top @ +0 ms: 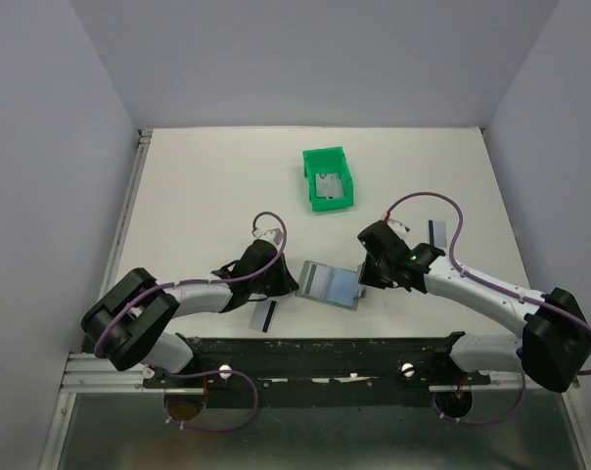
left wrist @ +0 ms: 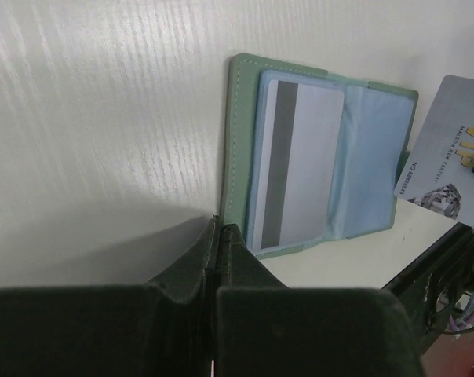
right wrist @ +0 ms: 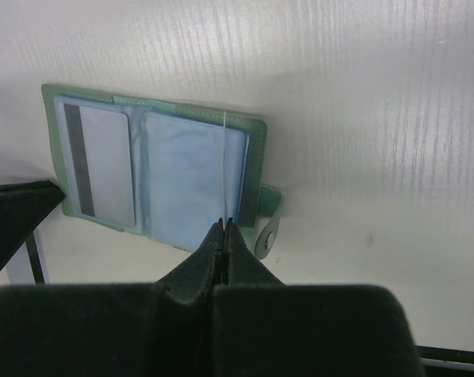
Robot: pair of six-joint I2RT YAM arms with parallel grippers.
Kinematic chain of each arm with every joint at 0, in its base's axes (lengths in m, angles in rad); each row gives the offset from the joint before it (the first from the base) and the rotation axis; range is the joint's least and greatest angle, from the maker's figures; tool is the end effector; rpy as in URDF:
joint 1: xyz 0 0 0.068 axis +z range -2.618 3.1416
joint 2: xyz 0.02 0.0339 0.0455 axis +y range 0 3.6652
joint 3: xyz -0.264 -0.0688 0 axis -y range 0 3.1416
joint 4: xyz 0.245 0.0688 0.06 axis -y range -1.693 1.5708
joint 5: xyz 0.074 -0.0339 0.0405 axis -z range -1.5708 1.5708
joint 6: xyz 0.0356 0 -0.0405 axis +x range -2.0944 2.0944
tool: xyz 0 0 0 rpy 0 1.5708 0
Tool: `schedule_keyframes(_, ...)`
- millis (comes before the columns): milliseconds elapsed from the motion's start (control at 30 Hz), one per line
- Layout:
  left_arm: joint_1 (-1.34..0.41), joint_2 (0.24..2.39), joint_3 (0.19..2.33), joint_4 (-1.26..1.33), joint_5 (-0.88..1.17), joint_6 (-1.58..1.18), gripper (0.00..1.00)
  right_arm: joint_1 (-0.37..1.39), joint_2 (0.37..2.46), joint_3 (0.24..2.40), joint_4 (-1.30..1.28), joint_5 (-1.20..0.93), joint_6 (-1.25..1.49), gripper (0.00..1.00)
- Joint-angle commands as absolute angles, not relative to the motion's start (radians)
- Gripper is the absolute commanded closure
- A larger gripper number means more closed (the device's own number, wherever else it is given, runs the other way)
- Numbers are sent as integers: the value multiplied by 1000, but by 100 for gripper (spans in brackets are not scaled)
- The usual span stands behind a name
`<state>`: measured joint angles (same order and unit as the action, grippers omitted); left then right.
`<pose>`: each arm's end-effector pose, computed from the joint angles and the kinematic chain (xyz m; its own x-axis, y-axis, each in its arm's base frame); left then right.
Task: Put the credit cards into the card holder
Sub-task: Insert the credit card into the card holder.
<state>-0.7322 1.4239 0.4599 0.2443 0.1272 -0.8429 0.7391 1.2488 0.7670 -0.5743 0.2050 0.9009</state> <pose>0.1848 -0.1722 0.1356 -0.8742 -0.2100 -0.4379 0.1224 0.7773 -0.6171 0.1785 0.1529 0.2088 -0.8584 0.2561 -0.4445 0.1408 0.9508 0.2759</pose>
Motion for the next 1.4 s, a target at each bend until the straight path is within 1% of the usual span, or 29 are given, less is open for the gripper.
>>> schedule_keyframes(0, -765, 1422, 414, 276, 152, -879, 100, 735, 1253, 750, -601, 242, 911, 100)
schedule_keyframes(600, -790, 1416, 405, 287, 140, -902, 100, 735, 1278, 744, -597, 250, 894, 100)
schedule_keyframes(967, -793, 1430, 407, 293, 146, -902, 100, 733, 1301, 690, -394, 114, 853, 100)
schedule_keyframes(1367, -792, 1437, 410, 293, 150, -900, 100, 735, 1284, 669, -298, 74, 839, 100)
